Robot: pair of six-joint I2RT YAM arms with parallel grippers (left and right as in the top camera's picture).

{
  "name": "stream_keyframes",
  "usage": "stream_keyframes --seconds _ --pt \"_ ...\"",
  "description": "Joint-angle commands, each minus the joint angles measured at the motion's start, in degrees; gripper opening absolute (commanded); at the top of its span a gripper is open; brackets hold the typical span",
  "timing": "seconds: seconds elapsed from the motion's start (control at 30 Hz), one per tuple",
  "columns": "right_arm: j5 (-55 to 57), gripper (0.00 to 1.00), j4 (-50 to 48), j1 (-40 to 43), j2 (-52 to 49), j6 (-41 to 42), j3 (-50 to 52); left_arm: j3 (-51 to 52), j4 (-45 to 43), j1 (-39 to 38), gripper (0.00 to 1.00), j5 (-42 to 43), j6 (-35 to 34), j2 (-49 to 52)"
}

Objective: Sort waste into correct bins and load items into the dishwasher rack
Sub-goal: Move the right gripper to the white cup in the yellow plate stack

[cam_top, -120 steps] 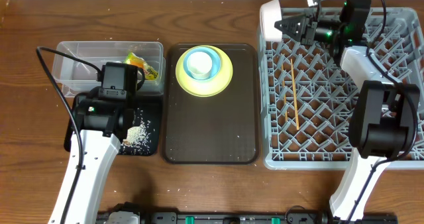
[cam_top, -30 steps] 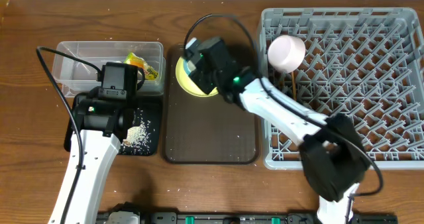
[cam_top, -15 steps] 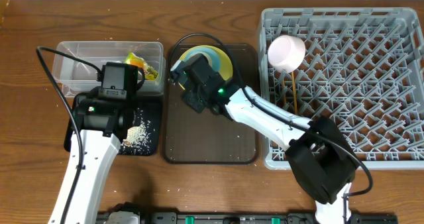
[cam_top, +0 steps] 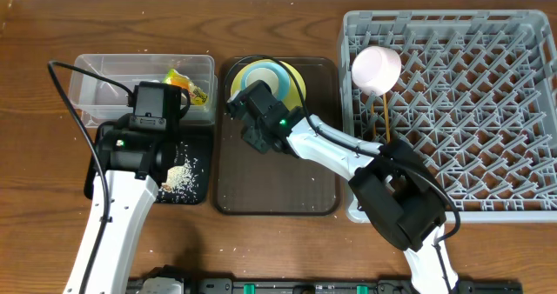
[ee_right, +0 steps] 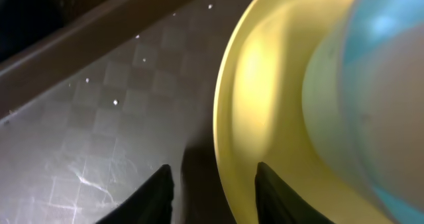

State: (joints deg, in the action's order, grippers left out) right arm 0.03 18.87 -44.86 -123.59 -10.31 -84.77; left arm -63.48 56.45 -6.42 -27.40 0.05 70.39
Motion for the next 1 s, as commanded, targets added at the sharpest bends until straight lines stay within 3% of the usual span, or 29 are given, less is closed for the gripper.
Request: stream_keyframes --seconds 0.0,0.33,0.63,0.77,0.9,0.97 --pt "0.6 0.25 0.8 0.3 -0.1 -0.1 -0.3 -0.5 0.1 0.2 0.94 -0.7 0.3 0.1" --pt "0.5 0.26 10.9 -1.5 1.7 2.8 -0.3 -0.5 0.1 0.2 0.94 -0.7 0.3 0.1" --pt "0.5 0.28 22.7 -1.9 10.4 7.1 -0.3 -0.5 0.1 0.2 0.94 -0.7 0.3 0.1" --pt "0.3 0.37 26.2 -1.9 13.7 7.1 -0.3 -0.5 0.1 0.2 0.94 -0.7 0.3 0.1" --pt "-2.2 0.54 25.9 -1.6 17.7 7.1 -0.3 -0.5 0.1 0.2 0.94 -0.7 0.3 0.1" --pt "-5.2 0.54 24.4 -1.4 19.4 7.4 -0.3 -0.5 0.1 0.2 0.94 -0.7 0.3 0.1"
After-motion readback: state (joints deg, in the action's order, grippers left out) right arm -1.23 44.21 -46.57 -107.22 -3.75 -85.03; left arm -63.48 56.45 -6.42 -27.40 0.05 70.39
